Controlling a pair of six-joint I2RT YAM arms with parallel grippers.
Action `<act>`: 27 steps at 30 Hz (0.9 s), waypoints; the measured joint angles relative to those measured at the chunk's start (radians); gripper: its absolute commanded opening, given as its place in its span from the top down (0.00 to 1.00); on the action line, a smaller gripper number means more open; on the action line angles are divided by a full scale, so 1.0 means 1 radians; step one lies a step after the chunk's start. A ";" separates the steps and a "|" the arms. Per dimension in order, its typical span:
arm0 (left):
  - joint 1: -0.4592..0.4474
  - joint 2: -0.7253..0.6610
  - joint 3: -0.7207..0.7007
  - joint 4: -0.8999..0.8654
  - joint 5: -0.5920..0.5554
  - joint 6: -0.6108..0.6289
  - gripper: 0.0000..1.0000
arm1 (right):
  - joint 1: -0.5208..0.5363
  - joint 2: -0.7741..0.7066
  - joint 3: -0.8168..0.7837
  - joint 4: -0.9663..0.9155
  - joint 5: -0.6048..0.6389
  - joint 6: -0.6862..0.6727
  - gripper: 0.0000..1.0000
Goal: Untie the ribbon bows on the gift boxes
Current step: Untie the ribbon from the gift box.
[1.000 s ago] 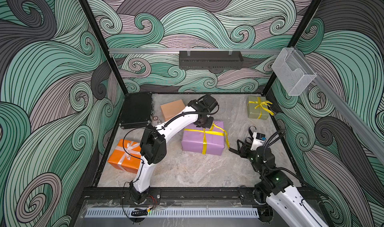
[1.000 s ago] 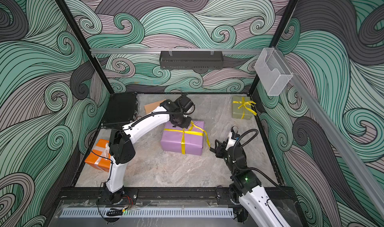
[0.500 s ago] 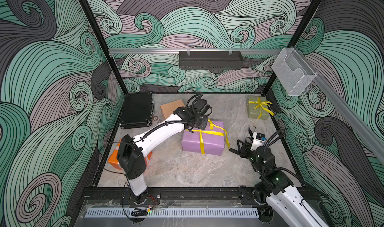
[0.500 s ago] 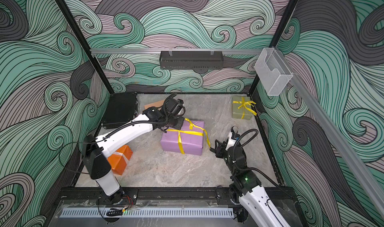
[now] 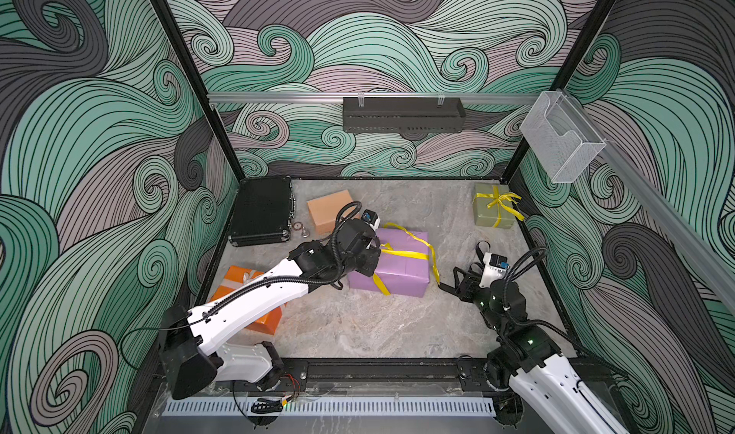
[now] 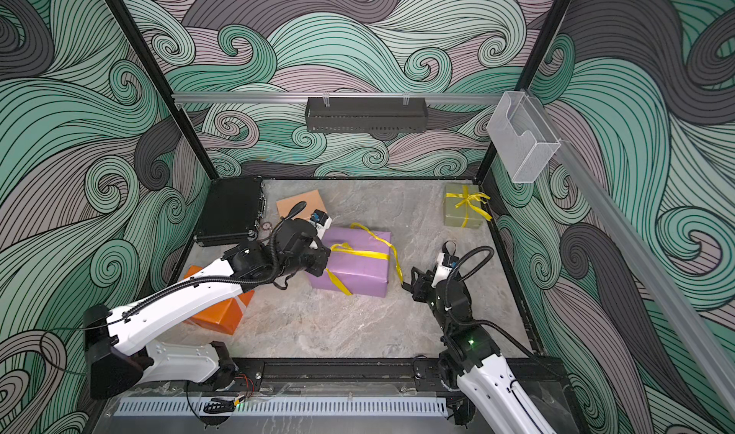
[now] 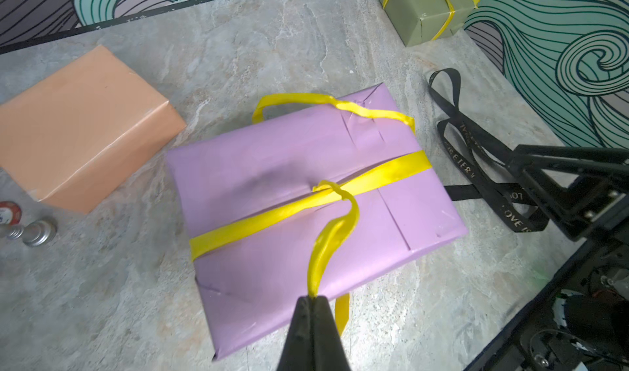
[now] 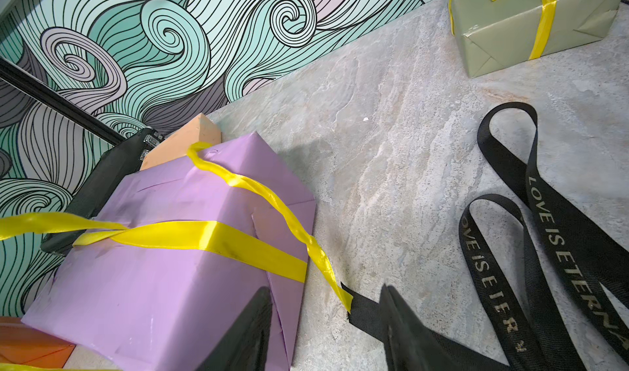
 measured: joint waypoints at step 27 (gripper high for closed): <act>0.011 -0.100 -0.430 -0.032 -0.231 -0.661 0.79 | 0.000 -0.011 -0.004 0.005 -0.004 0.000 0.47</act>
